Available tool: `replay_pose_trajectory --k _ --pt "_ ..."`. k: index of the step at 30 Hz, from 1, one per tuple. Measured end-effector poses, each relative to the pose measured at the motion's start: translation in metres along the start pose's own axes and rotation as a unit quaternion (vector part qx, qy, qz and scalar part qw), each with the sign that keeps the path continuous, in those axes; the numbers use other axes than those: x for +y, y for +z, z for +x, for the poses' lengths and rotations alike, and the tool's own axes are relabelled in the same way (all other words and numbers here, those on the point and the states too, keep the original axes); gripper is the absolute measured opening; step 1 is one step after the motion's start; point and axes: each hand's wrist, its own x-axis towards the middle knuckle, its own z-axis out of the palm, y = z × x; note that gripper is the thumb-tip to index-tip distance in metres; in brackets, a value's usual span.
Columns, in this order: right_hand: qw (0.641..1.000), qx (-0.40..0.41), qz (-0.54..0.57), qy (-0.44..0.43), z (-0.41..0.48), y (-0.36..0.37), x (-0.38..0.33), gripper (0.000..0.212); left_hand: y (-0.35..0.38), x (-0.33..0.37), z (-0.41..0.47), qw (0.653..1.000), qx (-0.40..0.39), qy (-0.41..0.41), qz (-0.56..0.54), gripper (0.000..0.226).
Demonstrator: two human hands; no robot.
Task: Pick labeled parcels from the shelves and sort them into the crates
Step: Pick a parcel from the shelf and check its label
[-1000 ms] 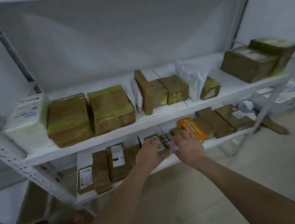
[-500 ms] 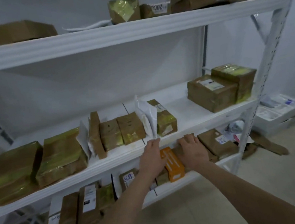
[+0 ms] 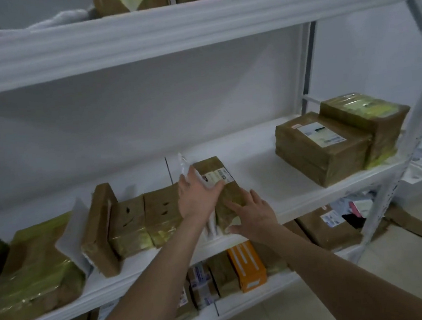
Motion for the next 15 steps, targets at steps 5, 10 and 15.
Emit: replay_pose_trajectory --k 5,10,15 --pt "1.000 0.000 -0.012 -0.004 0.025 -0.013 0.042 0.060 0.013 0.013 0.024 0.998 -0.065 0.014 0.024 0.069" --pt "0.998 -0.029 0.031 0.046 0.037 -0.038 0.093 0.070 0.040 0.033 0.027 0.994 -0.087 0.021 0.062 0.056" --pt "0.994 -0.014 0.063 0.091 0.040 -0.045 0.126 0.067 0.079 0.048 0.018 0.986 -0.080 0.022 0.147 0.049"
